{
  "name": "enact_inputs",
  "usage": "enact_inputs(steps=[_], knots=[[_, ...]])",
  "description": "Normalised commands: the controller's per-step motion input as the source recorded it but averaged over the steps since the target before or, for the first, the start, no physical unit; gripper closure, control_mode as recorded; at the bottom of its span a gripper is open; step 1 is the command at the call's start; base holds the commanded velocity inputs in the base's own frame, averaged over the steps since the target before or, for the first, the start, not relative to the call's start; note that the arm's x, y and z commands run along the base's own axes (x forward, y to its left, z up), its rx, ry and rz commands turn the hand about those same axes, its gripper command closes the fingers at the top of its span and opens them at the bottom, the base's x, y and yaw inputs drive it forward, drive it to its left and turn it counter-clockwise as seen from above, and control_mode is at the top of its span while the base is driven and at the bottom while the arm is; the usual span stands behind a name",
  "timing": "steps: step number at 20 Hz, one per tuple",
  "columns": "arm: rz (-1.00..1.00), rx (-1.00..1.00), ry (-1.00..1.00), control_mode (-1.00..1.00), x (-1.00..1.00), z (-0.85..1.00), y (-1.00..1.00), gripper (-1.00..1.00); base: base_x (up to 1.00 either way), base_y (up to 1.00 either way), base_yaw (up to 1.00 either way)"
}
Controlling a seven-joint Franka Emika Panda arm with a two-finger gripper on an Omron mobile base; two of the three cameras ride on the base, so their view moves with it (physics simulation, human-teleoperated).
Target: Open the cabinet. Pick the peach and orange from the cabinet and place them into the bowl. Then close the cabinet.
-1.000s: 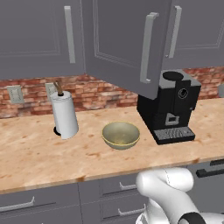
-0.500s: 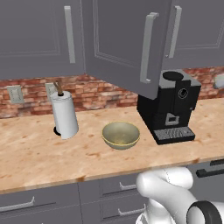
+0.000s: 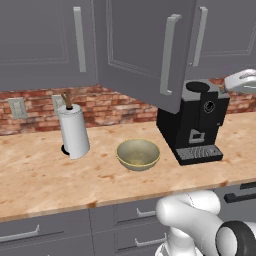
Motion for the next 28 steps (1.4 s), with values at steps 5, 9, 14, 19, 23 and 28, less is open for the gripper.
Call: enact_inputs(steps=[5, 9, 14, 19, 23, 28], knots=[[0.1, 0.09, 0.0, -1.0, 0.56, -0.03, 0.29, -1.0, 0.0, 0.0, 0.0], [0.11, 0.1, 0.0, -1.0, 0.64, 0.0, 0.21, -1.0, 0.0, 0.0, 0.0], [0.14, 0.11, 0.0, -1.0, 0.71, -0.02, 0.3, -1.0, 0.0, 0.0, 0.0], [0.13, 0.09, 0.01, -1.0, 0.59, -0.08, 0.53, -1.0, 0.0, 0.0, 0.0], [0.13, 0.07, 0.0, -1.0, 0.6, -0.1, 0.54, -1.0, 0.0, 0.0, 0.0], [0.12, 0.01, 0.0, -1.0, 0.57, -0.08, 0.78, -1.0, 0.0, 0.0, 0.0]])
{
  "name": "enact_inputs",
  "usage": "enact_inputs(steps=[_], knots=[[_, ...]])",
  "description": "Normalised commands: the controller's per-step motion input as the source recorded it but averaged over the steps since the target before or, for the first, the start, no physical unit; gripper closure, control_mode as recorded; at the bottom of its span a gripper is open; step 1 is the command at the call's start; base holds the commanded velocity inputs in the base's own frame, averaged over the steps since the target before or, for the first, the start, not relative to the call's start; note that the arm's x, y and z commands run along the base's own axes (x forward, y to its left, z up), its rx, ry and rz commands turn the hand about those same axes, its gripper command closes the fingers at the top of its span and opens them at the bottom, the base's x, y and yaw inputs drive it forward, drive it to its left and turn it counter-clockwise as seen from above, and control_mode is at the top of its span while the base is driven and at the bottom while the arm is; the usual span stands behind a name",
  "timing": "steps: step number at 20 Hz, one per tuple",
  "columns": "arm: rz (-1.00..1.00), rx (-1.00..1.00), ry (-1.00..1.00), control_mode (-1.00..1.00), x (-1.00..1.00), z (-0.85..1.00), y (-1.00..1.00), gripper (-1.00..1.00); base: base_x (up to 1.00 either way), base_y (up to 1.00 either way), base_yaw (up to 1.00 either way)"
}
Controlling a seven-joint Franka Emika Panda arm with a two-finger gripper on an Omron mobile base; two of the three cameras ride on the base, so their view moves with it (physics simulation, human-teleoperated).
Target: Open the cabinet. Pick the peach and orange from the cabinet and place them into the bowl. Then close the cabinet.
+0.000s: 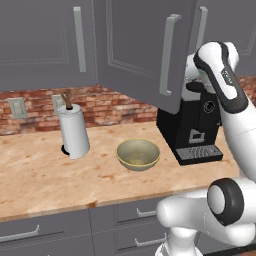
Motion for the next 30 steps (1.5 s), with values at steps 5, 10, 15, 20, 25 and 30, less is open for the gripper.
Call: enact_inputs(steps=[5, 10, 15, 20, 25, 30], knots=[[0.06, 0.0, 0.0, -1.0, 0.27, -0.01, 1.0, -1.0, 0.0, 0.0, 0.0], [0.01, 0.0, -0.01, -1.0, 0.0, 0.0, 0.98, -1.0, 0.0, 0.0, 0.0], [0.0, 0.0, 0.0, -1.0, 0.0, 0.0, 0.07, -1.0, 0.0, 0.0, 0.0], [0.0, 0.0, -0.16, -1.0, -0.42, 0.35, -0.82, -1.0, 0.0, 0.0, 0.0], [-0.04, 0.0, -0.17, -1.0, -0.69, 0.47, -0.95, -1.0, 0.0, 0.0, 0.0], [-0.11, 0.0, -0.2, -1.0, -0.82, 0.34, -0.85, -1.0, 0.0, 0.0, 0.0]])
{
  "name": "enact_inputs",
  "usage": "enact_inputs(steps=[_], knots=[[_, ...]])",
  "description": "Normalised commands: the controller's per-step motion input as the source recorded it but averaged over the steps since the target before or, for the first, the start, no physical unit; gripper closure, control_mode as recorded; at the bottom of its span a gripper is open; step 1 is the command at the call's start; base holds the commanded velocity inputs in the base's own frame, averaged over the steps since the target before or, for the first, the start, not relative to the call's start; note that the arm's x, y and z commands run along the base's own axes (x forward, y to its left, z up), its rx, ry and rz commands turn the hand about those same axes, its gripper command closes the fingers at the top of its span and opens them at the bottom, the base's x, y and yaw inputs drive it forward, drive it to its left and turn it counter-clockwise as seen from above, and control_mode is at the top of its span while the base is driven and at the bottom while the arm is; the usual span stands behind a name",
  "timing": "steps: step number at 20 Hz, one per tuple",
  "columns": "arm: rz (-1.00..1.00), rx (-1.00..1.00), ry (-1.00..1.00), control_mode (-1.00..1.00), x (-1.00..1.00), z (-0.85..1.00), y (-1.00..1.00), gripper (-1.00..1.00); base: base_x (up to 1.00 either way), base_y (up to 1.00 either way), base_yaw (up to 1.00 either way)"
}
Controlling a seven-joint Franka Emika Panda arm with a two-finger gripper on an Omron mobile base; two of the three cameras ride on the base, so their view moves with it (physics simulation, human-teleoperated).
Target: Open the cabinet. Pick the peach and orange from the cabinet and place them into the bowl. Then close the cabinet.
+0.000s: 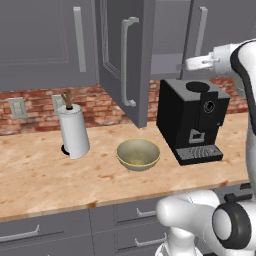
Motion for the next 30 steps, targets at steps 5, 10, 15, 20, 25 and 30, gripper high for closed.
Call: enact_inputs(steps=[5, 10, 15, 20, 25, 30], knots=[[-0.15, 0.0, -0.17, -1.0, -0.77, 0.18, -0.85, -1.0, 0.0, 0.0, 0.0], [-0.25, 0.0, -0.11, -1.0, -0.44, 0.02, -0.66, -1.0, 0.0, 0.0, 0.0], [-0.27, 0.0, -0.06, -1.0, -0.04, 0.0, -0.15, -1.0, 0.0, 0.0, 0.0], [-0.06, 0.0, -0.01, -1.0, 0.0, 0.01, 0.0, -1.0, 0.0, 0.0, 0.0], [-0.01, 0.0, -0.07, -1.0, 0.0, 0.0, 0.0, -1.0, 0.0, 0.0, 0.0], [-0.01, 0.0, -0.28, -1.0, -0.04, -0.05, 0.0, -1.0, 0.0, 0.0, 0.0]])
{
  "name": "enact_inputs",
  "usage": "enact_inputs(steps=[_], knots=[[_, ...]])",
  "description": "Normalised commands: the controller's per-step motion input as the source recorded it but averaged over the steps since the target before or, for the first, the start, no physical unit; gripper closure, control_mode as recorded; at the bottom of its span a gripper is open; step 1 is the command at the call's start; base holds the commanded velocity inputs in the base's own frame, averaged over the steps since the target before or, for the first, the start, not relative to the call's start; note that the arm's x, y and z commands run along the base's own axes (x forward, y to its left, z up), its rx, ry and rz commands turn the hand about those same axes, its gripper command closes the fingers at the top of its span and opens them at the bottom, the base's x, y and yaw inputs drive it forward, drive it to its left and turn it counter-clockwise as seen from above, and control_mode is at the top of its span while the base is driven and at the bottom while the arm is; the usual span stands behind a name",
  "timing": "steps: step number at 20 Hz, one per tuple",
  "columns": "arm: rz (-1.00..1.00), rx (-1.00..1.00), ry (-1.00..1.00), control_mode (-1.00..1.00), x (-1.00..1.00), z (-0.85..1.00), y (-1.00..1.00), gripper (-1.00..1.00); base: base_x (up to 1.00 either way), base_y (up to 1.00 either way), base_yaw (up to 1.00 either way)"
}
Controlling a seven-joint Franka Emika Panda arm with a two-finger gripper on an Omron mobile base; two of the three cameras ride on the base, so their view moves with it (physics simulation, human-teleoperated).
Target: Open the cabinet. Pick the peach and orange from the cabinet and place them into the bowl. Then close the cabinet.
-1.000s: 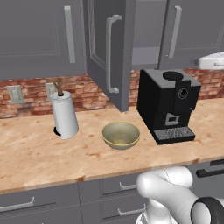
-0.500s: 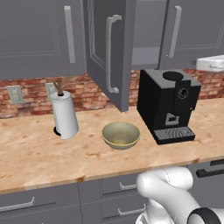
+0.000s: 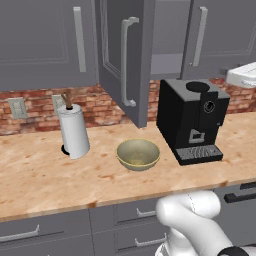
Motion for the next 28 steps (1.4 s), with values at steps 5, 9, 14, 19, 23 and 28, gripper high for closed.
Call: enact_inputs(steps=[5, 9, 14, 19, 23, 28], knots=[[-0.03, 0.0, -0.14, -1.0, 0.0, 0.0, 0.0, -1.0, 0.0, 0.0, 0.0], [-0.02, 0.0, -0.04, -1.0, 0.0, 0.0, 0.0, -1.0, 0.0, 0.0, 0.0], [-0.02, 0.0, 0.0, -1.0, 0.03, 0.0, 0.0, -1.0, 0.0, 0.0, 0.0], [-0.12, 0.01, 0.0, -1.0, 0.07, 0.0, -0.05, -1.0, 0.0, 0.0, 0.0], [-0.11, 0.0, 0.0, -1.0, 0.29, 0.0, 0.0, -1.0, 0.0, 0.0, 0.0], [-0.04, 0.0, 0.0, -1.0, 0.41, 0.0, 0.0, -1.0, 0.0, 0.0, 0.0]])
